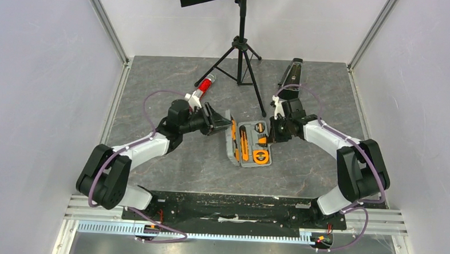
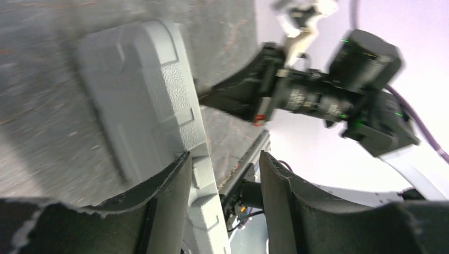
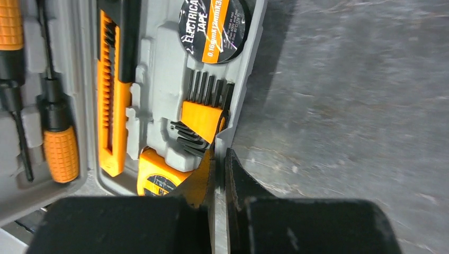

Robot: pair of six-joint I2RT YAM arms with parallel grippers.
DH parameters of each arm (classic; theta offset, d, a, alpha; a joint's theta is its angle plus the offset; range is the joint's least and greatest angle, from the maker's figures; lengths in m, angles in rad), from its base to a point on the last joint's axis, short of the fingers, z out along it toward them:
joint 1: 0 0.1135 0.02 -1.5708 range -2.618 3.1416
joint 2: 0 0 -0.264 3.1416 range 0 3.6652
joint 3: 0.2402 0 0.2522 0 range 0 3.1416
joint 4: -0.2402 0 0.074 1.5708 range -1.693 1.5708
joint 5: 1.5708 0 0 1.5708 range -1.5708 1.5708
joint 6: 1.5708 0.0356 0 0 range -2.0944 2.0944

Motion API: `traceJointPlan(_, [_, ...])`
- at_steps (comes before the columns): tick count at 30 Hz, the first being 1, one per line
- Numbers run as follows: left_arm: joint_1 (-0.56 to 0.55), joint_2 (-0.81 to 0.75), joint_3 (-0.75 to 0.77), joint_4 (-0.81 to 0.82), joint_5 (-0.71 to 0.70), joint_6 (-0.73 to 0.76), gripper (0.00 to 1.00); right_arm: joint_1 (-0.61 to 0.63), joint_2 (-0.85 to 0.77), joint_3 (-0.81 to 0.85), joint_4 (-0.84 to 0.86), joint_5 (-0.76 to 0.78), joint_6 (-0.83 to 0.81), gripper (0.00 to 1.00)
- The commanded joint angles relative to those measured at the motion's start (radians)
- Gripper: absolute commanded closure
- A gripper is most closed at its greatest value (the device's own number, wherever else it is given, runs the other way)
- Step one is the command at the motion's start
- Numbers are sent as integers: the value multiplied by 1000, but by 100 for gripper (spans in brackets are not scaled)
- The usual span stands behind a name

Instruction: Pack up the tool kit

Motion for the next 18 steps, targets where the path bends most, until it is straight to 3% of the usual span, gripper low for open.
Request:
traceJointPlan(1, [-81,82,68,91,53,-44,44,74,38,-59,133,-169,58,100])
traceJointPlan(11, [-138,237,166,113,56,-58,44,92,36,-176,327,-222,171,99])
traceJointPlan(14, [-140,277,178,139,77,-81,46,85,4,-184,333,-195,178,90])
traceJointPlan(16, [-139,271,185,137,78,-78,47,62,-31,-193,329,-173,176,78])
traceJointPlan(18, [-139,232,202,64,51,-21,47,24,-68,-206,316,-154,167,73])
